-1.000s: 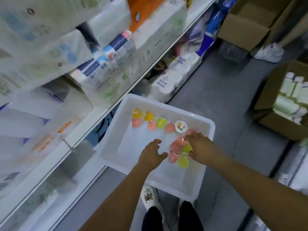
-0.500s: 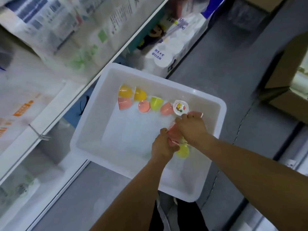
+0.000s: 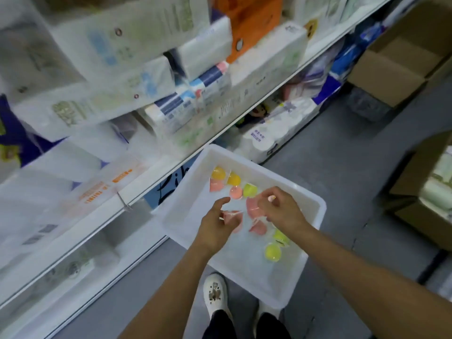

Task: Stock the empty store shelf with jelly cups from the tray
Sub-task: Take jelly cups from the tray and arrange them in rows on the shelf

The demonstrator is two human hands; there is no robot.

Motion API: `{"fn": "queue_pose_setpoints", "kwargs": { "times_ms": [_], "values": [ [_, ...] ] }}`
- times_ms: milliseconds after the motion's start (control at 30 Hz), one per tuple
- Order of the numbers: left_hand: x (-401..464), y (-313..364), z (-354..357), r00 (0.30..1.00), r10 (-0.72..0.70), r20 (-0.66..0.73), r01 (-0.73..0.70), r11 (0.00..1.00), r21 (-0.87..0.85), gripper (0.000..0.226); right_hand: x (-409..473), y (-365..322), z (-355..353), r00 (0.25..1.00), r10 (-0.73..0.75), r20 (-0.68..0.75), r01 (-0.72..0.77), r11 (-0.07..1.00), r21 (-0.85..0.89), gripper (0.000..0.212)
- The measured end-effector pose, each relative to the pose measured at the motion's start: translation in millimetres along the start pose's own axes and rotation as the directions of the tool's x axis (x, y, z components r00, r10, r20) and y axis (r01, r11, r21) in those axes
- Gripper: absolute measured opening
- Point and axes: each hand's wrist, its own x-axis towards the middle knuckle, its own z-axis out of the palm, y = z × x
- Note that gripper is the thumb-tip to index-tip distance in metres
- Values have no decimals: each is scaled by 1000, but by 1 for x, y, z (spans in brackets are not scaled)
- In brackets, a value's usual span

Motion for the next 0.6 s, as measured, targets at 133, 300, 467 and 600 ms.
{"fn": "queue_pose_setpoints", "kwargs": {
  "times_ms": [133, 300, 467, 600],
  "values": [
    [-28, 48, -40, 988, 156, -16, -156, 988, -1, 28, -30, -66, -20, 996, -15, 91, -9, 966, 259, 18],
    [-57, 106, -90, 949, 302, -92, -300, 953, 35, 33, -65, -146, -45, 976, -131, 175, 81, 960, 267, 26],
    [-89, 143, -146, 892, 410, -189, -385, 909, 158, 42, -85, -210, -46, 920, -268, 286, 245, 963, 114, 31],
    [-120, 168, -192, 856, 433, -284, -404, 901, 157, 39, -109, -266, -37, 858, -396, 326, 370, 918, 141, 20]
  ]
}}
